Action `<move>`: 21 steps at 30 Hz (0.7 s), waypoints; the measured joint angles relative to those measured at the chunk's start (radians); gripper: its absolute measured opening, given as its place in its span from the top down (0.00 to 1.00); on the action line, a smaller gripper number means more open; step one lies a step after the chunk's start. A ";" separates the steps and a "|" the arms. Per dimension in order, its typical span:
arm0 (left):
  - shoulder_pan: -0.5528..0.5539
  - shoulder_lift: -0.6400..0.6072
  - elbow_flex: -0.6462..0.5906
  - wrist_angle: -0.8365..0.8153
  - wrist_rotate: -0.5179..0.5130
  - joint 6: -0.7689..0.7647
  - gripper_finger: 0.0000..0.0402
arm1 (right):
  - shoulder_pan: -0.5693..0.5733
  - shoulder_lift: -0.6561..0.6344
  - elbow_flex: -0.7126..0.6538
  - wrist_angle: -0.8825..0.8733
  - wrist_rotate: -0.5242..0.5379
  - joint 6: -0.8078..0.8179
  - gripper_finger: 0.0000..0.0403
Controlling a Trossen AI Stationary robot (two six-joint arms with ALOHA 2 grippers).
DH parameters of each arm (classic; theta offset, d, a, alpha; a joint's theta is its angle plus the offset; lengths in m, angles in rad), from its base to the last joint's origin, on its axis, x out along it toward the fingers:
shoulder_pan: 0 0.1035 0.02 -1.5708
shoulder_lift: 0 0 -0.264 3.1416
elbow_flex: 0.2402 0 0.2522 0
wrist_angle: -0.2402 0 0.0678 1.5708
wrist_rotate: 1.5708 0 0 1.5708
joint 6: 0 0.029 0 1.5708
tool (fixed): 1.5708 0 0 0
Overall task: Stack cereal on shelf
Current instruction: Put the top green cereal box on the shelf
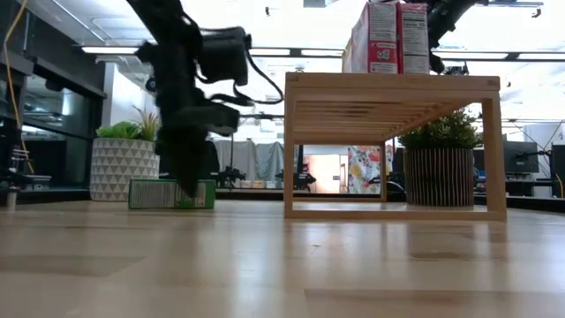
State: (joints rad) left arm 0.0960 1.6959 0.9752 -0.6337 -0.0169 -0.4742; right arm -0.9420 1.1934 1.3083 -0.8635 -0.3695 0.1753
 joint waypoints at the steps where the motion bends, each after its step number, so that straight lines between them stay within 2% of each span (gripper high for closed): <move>1: -0.024 -0.006 0.000 -0.040 -0.039 -0.018 1.00 | 0.000 0.000 0.000 0.000 0.000 0.000 1.00; 3: -0.067 -0.027 -0.012 -0.082 -0.120 -0.059 1.00 | 0.000 0.000 0.000 0.000 0.000 0.000 1.00; 6: -0.132 -0.101 -0.059 -0.046 -0.140 -0.157 1.00 | 0.000 0.000 0.000 0.000 0.000 0.000 1.00; 9: -0.212 -0.226 -0.136 0.044 -0.153 -0.228 1.00 | 0.000 0.000 0.000 0.000 0.000 0.000 1.00; 13: -0.283 -0.413 -0.263 0.001 -0.245 -0.468 1.00 | 0.000 0.000 0.000 -0.003 0.002 -0.018 1.00; 17: -0.302 -0.562 -0.403 -0.008 -0.287 -0.640 1.00 | 0.001 0.000 0.000 -0.001 0.003 -0.019 1.00; 21: -0.252 -0.642 -0.518 0.085 -0.279 -0.652 1.00 | 0.001 0.000 0.000 0.000 0.003 -0.019 1.00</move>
State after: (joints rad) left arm -0.1560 1.0542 0.4577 -0.5491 -0.2954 -1.1258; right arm -0.9413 1.1934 1.3079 -0.8630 -0.3661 0.1558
